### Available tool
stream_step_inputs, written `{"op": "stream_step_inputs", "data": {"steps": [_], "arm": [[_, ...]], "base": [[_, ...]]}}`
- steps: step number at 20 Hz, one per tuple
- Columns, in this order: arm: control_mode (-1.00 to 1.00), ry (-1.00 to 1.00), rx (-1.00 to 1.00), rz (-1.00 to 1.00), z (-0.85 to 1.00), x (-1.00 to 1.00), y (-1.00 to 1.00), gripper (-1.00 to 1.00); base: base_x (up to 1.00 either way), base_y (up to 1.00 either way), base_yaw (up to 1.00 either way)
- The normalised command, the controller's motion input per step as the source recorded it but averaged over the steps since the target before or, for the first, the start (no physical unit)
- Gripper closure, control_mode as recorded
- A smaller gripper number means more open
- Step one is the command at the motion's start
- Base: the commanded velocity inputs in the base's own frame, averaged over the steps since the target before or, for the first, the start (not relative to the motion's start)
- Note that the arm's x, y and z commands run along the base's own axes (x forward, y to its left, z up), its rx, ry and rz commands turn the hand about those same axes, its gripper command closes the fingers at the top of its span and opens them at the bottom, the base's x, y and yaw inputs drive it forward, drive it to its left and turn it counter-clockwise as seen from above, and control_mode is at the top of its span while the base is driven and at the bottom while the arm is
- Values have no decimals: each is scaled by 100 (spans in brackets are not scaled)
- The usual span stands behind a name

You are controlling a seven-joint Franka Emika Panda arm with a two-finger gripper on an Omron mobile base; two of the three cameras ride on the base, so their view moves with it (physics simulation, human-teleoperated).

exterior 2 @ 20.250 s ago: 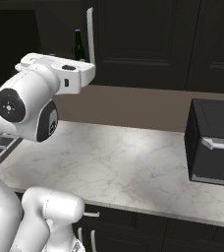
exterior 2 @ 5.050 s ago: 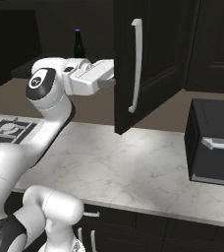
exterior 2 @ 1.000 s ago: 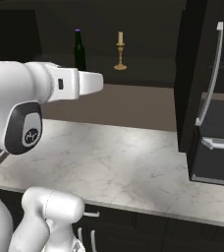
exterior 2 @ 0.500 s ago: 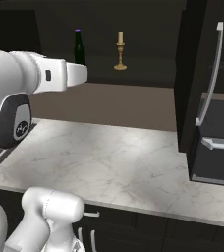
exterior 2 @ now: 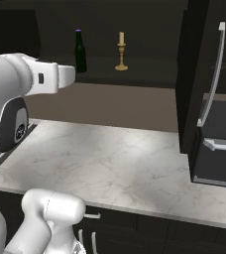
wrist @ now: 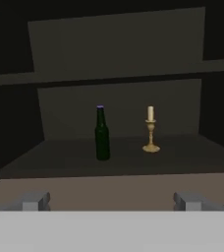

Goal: Get the candle and the beer from the cabinet and move them to the dining counter.

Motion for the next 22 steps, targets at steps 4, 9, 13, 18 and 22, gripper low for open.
{"op": "stream_step_inputs", "data": {"steps": [4,9,13,18,22], "arm": [[-100,-2,0,1,0,23,5,-100],[-100,0,0,0,0,19,0,-100],[-100,0,0,0,0,20,0,-100],[-100,0,0,0,0,20,0,-100],[-100,0,0,0,0,17,0,-100]], "base": [[0,0,0],[0,0,0],[0,0,0],[0,0,0],[0,0,0]]}}
